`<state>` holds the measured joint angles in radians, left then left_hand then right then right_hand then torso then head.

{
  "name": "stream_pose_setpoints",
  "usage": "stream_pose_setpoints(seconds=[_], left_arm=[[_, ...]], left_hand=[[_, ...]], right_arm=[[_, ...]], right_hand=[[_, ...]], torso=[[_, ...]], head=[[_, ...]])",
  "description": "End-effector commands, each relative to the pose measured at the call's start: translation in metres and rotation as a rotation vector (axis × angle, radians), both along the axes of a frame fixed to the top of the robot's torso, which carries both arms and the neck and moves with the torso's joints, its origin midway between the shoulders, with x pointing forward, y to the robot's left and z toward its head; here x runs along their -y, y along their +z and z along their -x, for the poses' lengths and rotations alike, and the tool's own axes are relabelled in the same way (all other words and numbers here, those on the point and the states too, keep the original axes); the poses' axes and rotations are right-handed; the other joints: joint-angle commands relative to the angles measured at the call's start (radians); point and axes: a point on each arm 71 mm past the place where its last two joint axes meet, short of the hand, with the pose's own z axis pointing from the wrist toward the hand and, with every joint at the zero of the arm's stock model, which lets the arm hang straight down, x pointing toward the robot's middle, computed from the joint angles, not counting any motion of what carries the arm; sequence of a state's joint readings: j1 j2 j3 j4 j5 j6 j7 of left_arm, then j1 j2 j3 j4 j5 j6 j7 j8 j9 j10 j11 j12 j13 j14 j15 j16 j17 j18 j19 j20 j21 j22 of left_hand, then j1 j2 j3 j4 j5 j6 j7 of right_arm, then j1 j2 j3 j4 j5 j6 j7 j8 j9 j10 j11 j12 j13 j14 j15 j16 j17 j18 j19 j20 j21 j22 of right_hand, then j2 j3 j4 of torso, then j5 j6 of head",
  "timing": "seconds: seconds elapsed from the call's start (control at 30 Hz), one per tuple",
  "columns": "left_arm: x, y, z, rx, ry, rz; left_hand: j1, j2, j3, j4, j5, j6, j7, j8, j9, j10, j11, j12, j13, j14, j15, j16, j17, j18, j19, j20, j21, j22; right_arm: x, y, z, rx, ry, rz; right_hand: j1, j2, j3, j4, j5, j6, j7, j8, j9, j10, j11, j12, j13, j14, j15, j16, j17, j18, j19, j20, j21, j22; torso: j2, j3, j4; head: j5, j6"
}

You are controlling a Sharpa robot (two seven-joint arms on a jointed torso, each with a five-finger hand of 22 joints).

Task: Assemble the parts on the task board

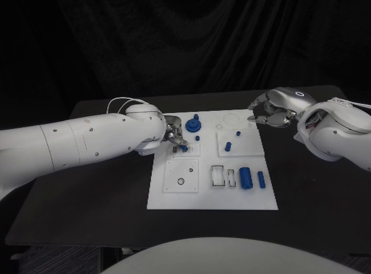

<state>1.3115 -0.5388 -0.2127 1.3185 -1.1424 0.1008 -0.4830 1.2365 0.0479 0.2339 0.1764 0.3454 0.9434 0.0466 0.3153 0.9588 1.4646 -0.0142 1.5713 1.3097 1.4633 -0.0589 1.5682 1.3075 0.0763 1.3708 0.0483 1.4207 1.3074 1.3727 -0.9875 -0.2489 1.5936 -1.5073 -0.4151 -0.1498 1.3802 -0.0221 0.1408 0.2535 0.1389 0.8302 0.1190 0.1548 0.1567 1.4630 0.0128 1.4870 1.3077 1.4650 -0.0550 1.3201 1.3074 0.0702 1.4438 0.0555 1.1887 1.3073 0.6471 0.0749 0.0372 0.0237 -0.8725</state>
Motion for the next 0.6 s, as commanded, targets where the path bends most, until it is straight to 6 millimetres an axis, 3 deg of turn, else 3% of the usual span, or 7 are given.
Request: stream_pose_setpoints(seconds=[0.03,0.6], left_arm=[[0.0018,-0.0019,0.0029,-0.027,-0.032,-0.004],[0.0001,-0.0016,0.0016,-0.023,-0.039,0.011]], left_hand=[[-0.003,-0.008,0.008,0.002,-0.004,-0.001,0.002,-0.004,0.002,0.106,-0.004,-0.001,0.261,0.107,-0.004,0.003,0.263,-0.007,-0.008,0.001,-0.008,0.012],[-0.002,-0.008,0.018,0.000,-0.006,0.000,0.002,-0.005,0.005,0.106,-0.003,-0.001,0.261,0.107,-0.004,0.003,0.263,-0.007,-0.009,0.002,-0.009,0.012]], right_arm=[[0.0013,-0.0017,0.0002,-0.013,-0.012,0.011],[0.0012,-0.0027,0.0000,-0.023,-0.010,0.017]], right_hand=[[0.001,0.002,-0.001,-0.004,-0.002,0.010,0.001,-0.003,-0.002,0.007,0.007,-0.005,0.136,0.042,0.005,-0.006,0.014,0.011,-0.005,0.002,-0.008,0.126],[0.001,0.000,-0.003,-0.005,-0.006,0.011,0.000,-0.004,-0.002,0.006,0.007,-0.006,0.135,0.041,0.005,-0.008,0.013,0.011,-0.005,0.002,-0.010,0.126]], torso=[[0.000,-0.0004,0.0005],[0.001,0.0000,-0.0012]], head=[[0.000,0.000],[-0.002,0.000]])
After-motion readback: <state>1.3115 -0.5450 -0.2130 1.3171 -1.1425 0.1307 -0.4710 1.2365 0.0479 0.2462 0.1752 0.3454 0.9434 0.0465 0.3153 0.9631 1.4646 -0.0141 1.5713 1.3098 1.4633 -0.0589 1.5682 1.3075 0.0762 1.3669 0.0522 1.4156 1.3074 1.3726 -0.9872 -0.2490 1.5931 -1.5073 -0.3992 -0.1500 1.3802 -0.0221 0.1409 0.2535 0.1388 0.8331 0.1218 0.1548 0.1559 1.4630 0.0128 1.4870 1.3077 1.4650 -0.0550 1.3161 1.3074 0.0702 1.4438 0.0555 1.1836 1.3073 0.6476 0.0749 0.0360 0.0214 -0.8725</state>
